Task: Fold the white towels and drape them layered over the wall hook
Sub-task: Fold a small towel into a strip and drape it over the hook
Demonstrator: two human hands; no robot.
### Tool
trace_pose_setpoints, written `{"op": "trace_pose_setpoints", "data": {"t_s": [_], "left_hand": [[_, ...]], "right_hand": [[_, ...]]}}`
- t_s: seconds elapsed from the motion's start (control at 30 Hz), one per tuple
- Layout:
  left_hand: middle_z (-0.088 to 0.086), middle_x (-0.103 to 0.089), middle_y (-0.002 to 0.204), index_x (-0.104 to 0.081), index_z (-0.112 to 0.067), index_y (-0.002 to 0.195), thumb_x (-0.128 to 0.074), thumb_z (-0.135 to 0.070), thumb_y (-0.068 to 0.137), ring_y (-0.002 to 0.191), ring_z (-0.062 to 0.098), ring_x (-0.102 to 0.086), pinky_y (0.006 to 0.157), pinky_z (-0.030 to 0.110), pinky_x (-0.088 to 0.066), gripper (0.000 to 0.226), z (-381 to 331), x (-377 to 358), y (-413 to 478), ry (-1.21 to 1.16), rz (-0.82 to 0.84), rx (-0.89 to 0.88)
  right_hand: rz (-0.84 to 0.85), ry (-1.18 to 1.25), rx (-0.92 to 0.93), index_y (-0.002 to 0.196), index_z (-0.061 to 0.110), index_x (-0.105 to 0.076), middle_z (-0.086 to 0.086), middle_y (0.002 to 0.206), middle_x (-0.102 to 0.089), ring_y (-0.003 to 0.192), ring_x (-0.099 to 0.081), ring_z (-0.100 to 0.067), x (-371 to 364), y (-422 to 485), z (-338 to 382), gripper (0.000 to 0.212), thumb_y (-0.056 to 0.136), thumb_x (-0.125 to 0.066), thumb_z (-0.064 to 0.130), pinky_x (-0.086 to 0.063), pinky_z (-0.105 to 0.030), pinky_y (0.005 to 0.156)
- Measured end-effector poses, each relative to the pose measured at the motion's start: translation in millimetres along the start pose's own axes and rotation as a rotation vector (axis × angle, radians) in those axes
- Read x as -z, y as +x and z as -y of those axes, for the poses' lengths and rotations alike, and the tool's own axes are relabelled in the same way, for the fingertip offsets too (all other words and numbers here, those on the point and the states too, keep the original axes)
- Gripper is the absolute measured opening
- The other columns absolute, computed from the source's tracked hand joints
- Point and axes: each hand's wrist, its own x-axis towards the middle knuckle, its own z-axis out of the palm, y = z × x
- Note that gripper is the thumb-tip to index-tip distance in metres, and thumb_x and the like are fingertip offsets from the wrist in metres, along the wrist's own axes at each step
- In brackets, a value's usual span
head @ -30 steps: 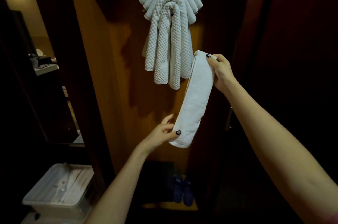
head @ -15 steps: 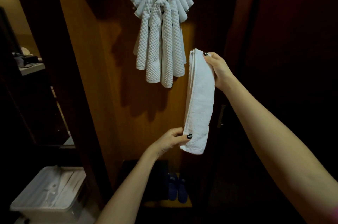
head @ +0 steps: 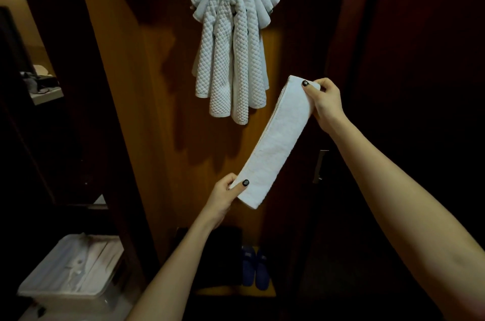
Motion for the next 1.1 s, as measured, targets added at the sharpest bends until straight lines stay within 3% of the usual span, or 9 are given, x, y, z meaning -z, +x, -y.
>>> {"op": "trace_pose_setpoints", "data": {"t_s": [0.1, 0.17, 0.23, 0.33, 0.47, 0.67, 0.8, 0.93, 1.1], "left_hand": [[0.004, -0.069, 0.098, -0.053, -0.015, 0.095, -0.075, -0.027, 0.078, 0.086, 0.017, -0.068, 0.064, 0.026, -0.053, 0.03, -6, 16, 4, -0.028, 0.019, 0.027], [0.01, -0.069, 0.11, -0.054, -0.022, 0.112, -0.077, -0.018, 0.08, 0.095, 0.021, -0.069, 0.073, 0.032, -0.057, 0.04, -13, 26, 10, -0.077, 0.051, 0.033], [0.004, -0.067, 0.119, -0.058, -0.032, 0.124, -0.076, -0.017, 0.08, 0.105, 0.022, -0.067, 0.084, 0.039, -0.055, 0.049, -25, 35, 15, -0.087, 0.094, 0.031], [-0.01, -0.065, 0.12, -0.071, -0.039, 0.11, -0.065, -0.018, 0.09, 0.098, 0.011, -0.064, 0.07, 0.029, -0.051, 0.029, -48, 45, 24, 0.029, 0.073, -0.004], [-0.021, -0.071, 0.105, -0.077, -0.036, 0.097, -0.06, -0.013, 0.094, 0.073, -0.001, -0.065, 0.048, 0.013, -0.042, 0.029, -73, 67, 39, 0.046, 0.016, -0.017], [-0.016, -0.07, 0.094, -0.078, -0.025, 0.087, -0.059, -0.008, 0.093, 0.068, -0.003, -0.06, 0.052, 0.013, -0.044, 0.027, -112, 104, 72, 0.137, 0.065, -0.039], [-0.002, -0.055, 0.087, -0.069, -0.027, 0.082, -0.076, -0.011, 0.077, 0.057, 0.001, -0.05, 0.046, 0.014, -0.038, 0.017, -157, 125, 96, 0.205, 0.092, -0.108], [0.0, -0.058, 0.096, -0.066, -0.023, 0.084, -0.071, -0.001, 0.078, 0.075, 0.007, -0.063, 0.057, 0.021, -0.052, 0.023, -202, 145, 126, 0.164, 0.101, -0.183], [-0.008, -0.069, 0.096, -0.072, -0.016, 0.096, -0.063, 0.001, 0.087, 0.082, 0.0, -0.065, 0.06, 0.014, -0.05, 0.022, -251, 167, 164, 0.131, -0.024, -0.328]], "right_hand": [[0.012, -0.059, 0.017, 0.083, 0.017, -0.05, -0.013, 0.101, -0.057, 0.093, -0.061, -0.028, 6, 3, -6, 0.017, 0.094, -0.063, 0.019, -0.053, -0.043, 0.079], [-0.001, -0.094, 0.028, 0.082, 0.018, -0.05, -0.013, 0.1, -0.057, 0.094, -0.061, -0.028, 11, 6, -10, 0.018, 0.094, -0.064, 0.019, -0.055, -0.045, 0.079], [-0.024, -0.122, 0.041, 0.081, 0.019, -0.051, -0.012, 0.098, -0.056, 0.095, -0.061, -0.028, 16, 9, -12, 0.018, 0.093, -0.064, 0.018, -0.056, -0.049, 0.08], [-0.019, -0.132, 0.053, 0.091, 0.019, -0.053, -0.014, 0.103, -0.057, 0.095, -0.062, -0.029, 23, 16, -13, 0.012, 0.092, -0.065, 0.017, -0.057, -0.051, 0.078], [0.081, -0.146, 0.066, 0.122, 0.025, -0.047, -0.02, 0.112, -0.057, 0.09, -0.065, -0.027, 30, 29, -10, 0.035, 0.093, -0.063, 0.012, -0.06, -0.033, 0.061], [0.216, -0.07, 0.067, 0.122, 0.029, -0.056, -0.011, 0.103, -0.062, 0.082, -0.066, -0.019, 29, 45, 3, 0.038, 0.094, -0.058, 0.003, -0.058, -0.028, 0.06], [0.267, 0.014, 0.027, 0.102, 0.015, -0.072, -0.005, 0.111, -0.063, 0.083, -0.065, -0.011, 15, 55, 16, 0.029, 0.093, -0.052, -0.004, -0.056, -0.022, 0.063], [0.249, 0.048, 0.028, 0.098, 0.012, -0.072, -0.004, 0.098, -0.062, 0.074, -0.061, -0.009, -3, 77, 36, 0.028, 0.094, -0.048, -0.003, -0.057, -0.022, 0.066], [0.333, 0.082, 0.074, 0.104, 0.013, -0.072, -0.003, 0.091, -0.065, 0.065, -0.065, -0.001, -23, 116, 62, 0.025, 0.092, -0.056, -0.002, -0.054, -0.018, 0.065]]}}
